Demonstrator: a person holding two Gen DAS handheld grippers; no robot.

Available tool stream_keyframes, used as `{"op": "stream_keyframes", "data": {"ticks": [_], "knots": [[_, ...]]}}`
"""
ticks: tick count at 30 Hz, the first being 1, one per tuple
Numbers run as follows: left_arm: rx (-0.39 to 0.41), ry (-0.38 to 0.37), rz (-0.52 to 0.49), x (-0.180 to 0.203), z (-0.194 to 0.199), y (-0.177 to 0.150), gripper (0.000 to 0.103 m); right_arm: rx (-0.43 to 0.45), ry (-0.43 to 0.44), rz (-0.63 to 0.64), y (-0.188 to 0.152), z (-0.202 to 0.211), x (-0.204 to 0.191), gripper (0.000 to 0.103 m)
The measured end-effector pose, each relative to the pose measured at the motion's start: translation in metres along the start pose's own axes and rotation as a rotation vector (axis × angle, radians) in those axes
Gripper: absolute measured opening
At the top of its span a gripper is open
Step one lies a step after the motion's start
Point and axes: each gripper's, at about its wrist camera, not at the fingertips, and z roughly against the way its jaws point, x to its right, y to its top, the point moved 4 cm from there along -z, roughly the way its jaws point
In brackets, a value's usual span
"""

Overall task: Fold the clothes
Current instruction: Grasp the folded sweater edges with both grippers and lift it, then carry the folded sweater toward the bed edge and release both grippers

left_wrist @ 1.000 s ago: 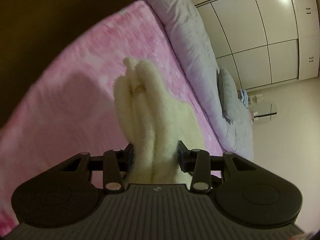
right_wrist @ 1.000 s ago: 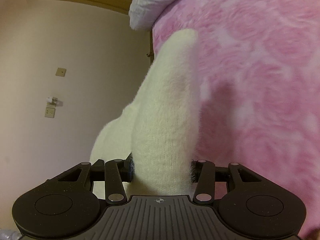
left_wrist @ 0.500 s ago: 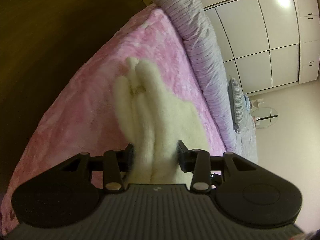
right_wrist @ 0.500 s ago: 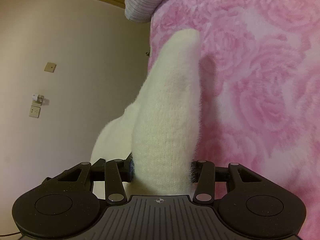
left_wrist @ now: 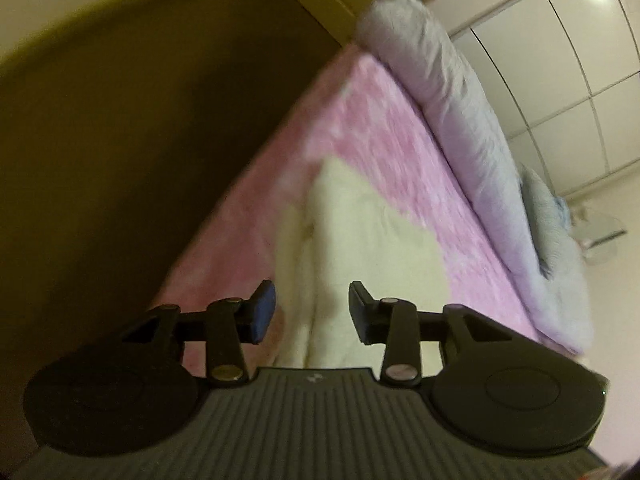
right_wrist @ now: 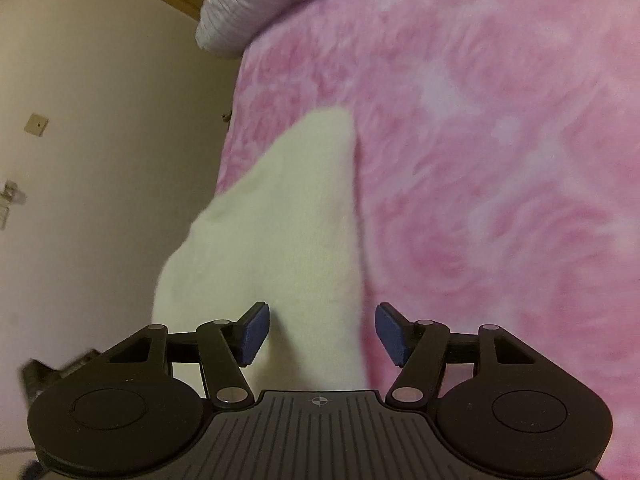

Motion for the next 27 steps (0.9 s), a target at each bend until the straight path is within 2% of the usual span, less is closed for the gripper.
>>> {"op": "stream_keyframes", "data": {"ticks": [1, 3, 6, 8, 9, 12, 16, 18, 20, 22, 27], "knots": [[0.020, 0.019, -0.018, 0.006, 0.015, -0.002, 0.023, 0.022, -0.024, 0.050, -0.005, 0.014, -0.008, 0.062], [0.011, 0.018, -0.135, 0.030, 0.033, -0.019, 0.018, 0.039, -0.076, 0.195, -0.022, 0.033, -0.025, 0.062], [-0.029, 0.043, -0.310, 0.059, 0.041, -0.046, 0.010, 0.014, -0.156, 0.396, -0.050, 0.040, -0.054, 0.032], [-0.055, 0.076, -0.344, 0.056, 0.029, -0.058, 0.010, -0.012, -0.172, 0.455, -0.070, 0.036, -0.067, 0.031], [-0.068, 0.118, -0.346, 0.049, 0.018, -0.061, 0.010, -0.021, -0.184, 0.480, -0.078, 0.032, -0.072, 0.031], [-0.088, 0.172, -0.393, 0.031, -0.003, -0.070, 0.008, -0.045, -0.231, 0.538, -0.097, 0.006, -0.078, 0.031], [-0.100, 0.171, -0.376, 0.024, -0.008, -0.064, 0.008, -0.087, -0.302, 0.604, -0.111, -0.019, -0.074, 0.031], [-0.103, 0.204, -0.406, 0.033, 0.003, -0.068, 0.008, -0.093, -0.301, 0.591, -0.109, -0.013, -0.077, 0.031], [-0.102, 0.229, -0.429, 0.042, 0.013, -0.076, 0.008, -0.060, -0.274, 0.542, -0.106, 0.002, -0.079, 0.031], [-0.106, 0.244, -0.427, 0.048, 0.022, -0.087, 0.017, -0.037, -0.257, 0.522, -0.106, 0.012, -0.081, 0.031], [-0.112, 0.305, -0.351, 0.038, 0.010, -0.102, 0.017, -0.137, -0.307, 0.537, -0.113, -0.016, -0.071, 0.031]]}}
